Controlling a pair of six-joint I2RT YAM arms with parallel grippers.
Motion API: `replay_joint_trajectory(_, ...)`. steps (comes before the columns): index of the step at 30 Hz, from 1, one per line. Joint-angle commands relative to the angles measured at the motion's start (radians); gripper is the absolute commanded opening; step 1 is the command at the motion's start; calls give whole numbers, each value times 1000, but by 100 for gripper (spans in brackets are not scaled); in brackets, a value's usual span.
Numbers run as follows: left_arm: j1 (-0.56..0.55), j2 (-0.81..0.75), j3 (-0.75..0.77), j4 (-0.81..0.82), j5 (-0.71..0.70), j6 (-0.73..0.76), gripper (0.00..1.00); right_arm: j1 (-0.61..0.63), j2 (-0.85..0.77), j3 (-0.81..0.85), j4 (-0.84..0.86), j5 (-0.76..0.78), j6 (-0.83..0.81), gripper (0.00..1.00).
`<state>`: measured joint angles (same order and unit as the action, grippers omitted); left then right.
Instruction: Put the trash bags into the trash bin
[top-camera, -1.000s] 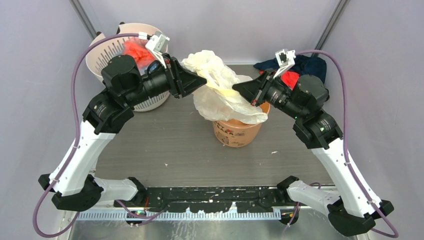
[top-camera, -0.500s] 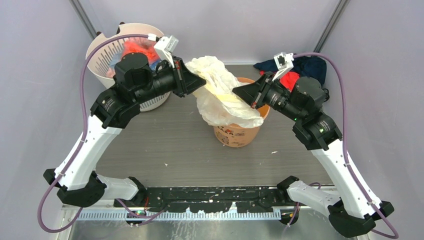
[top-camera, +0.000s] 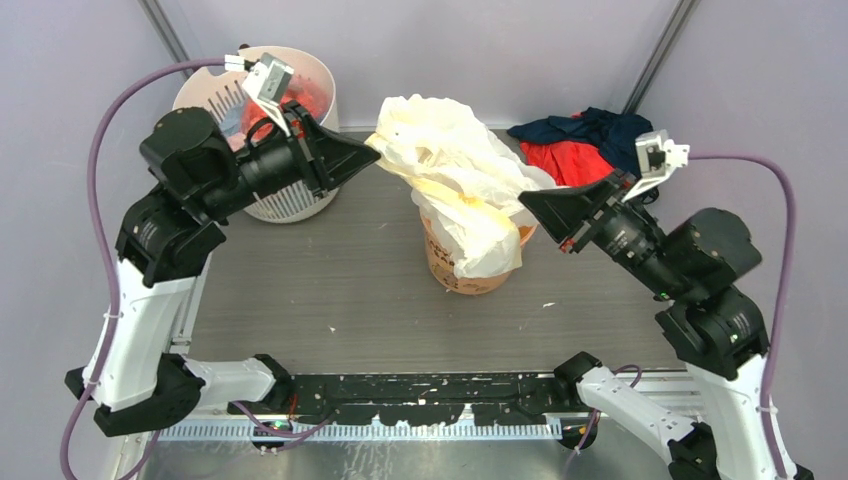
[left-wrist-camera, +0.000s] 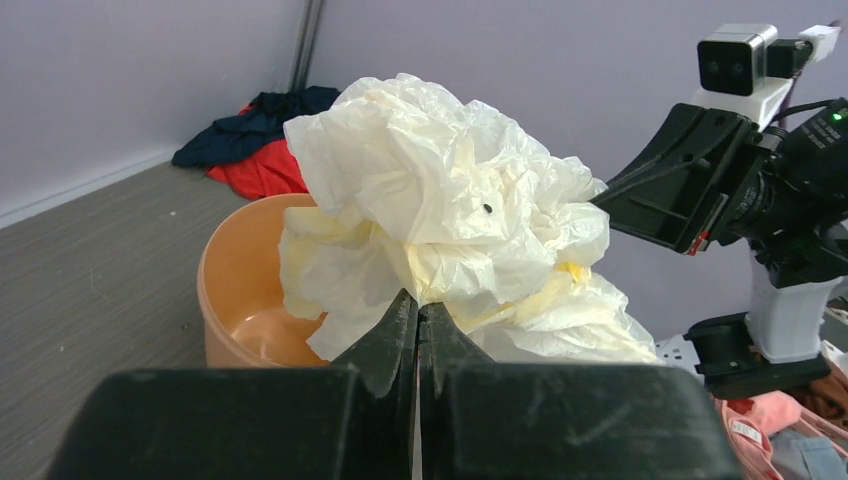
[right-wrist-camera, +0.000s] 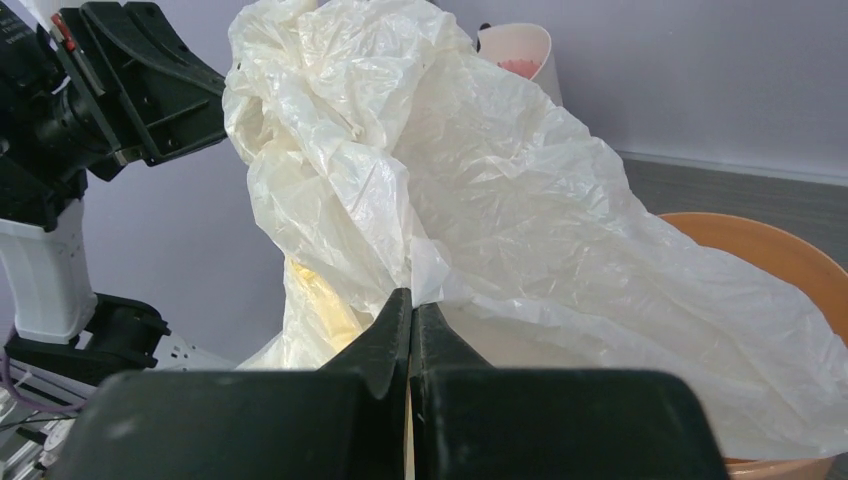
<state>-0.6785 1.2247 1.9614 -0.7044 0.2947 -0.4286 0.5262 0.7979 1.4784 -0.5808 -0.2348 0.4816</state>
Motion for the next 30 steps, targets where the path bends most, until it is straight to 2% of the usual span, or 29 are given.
replay_joint_trajectory(1,8,-26,48,22,76,14,0,-3,-6,42,-35,42,-39,1)
replay_joint_trajectory(8,9,-25,97,20,120,-2,0,-2,-23,36,-43,76,-52,1)
replay_joint_trajectory(14,12,-16,134,-76,-41,46,0,-2,-43,49,-50,110,-64,1)
replay_joint_trajectory(23,14,-36,127,-120,-193,79,0,-3,-64,96,-86,174,-89,1)
replay_joint_trajectory(30,14,-58,112,-134,-242,101,0,-2,-89,99,-103,232,-99,1)
